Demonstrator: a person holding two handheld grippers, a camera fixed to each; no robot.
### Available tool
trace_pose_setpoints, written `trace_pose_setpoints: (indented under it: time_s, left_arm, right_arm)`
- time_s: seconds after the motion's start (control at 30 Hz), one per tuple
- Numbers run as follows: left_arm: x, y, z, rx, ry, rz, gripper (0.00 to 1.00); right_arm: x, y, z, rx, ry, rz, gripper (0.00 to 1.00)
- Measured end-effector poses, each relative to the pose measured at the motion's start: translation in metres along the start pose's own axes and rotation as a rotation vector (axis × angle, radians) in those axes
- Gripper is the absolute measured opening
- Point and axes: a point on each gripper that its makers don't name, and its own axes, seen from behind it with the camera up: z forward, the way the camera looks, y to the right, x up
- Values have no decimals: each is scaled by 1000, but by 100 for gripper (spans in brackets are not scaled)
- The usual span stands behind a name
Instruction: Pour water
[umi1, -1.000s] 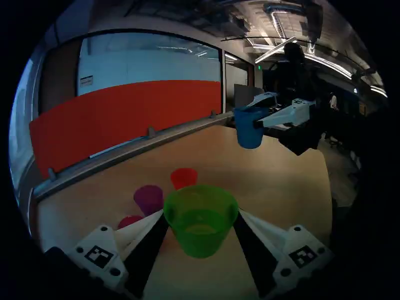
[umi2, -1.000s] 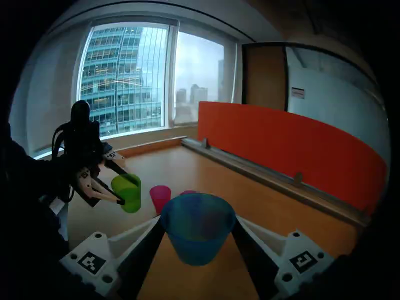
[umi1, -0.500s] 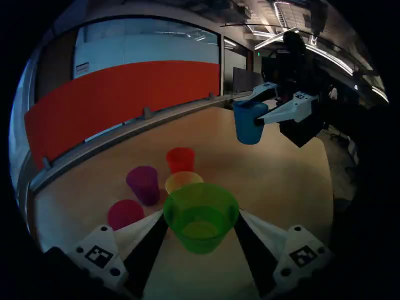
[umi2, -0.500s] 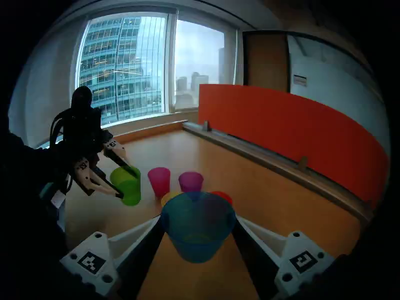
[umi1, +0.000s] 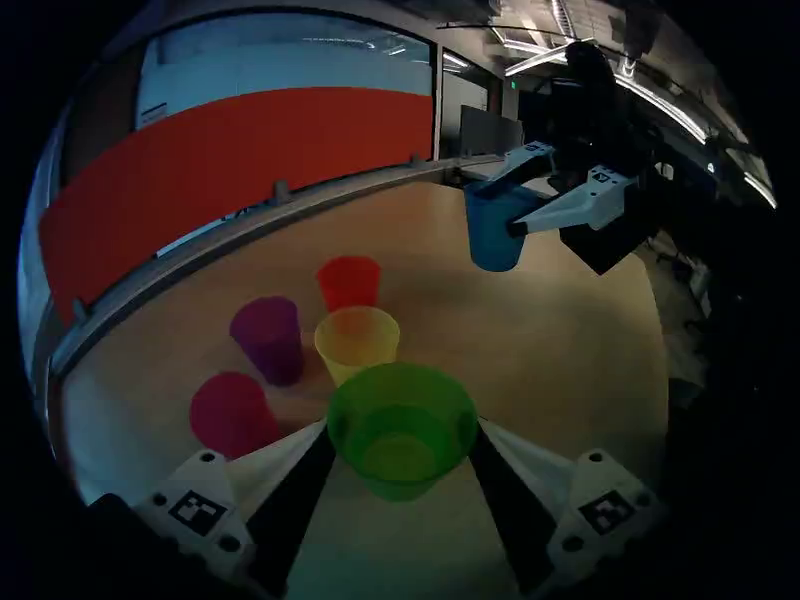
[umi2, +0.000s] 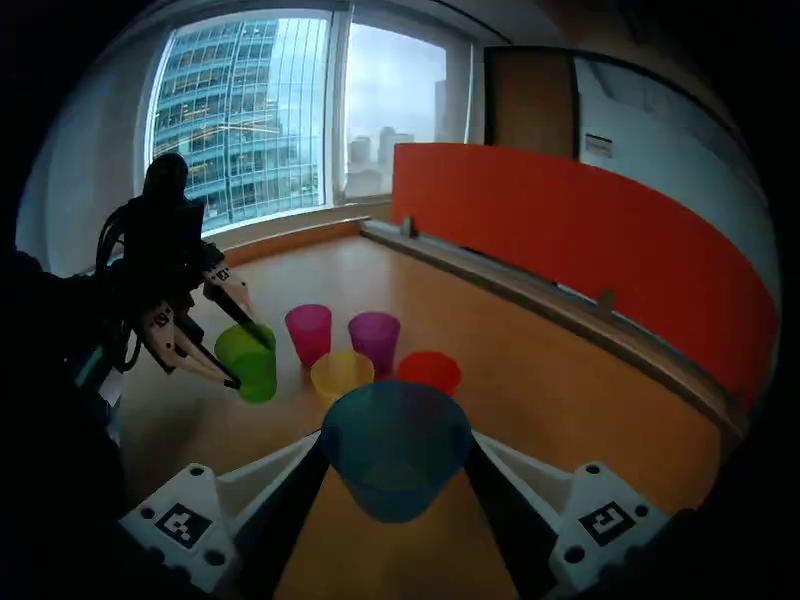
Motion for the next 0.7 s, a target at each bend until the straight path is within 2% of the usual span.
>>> trace_pose_setpoints:
  time_s: [0.37,0.7]
  left_arm:
    - [-18,-1,15,-27,-86,2,88]
    - [-25,-4,22,-36,-103,-18,88]
  right_arm:
    - [-20,-1,8,3,-42,4,93]
    - [-27,-1,12,6,-54,7,93]
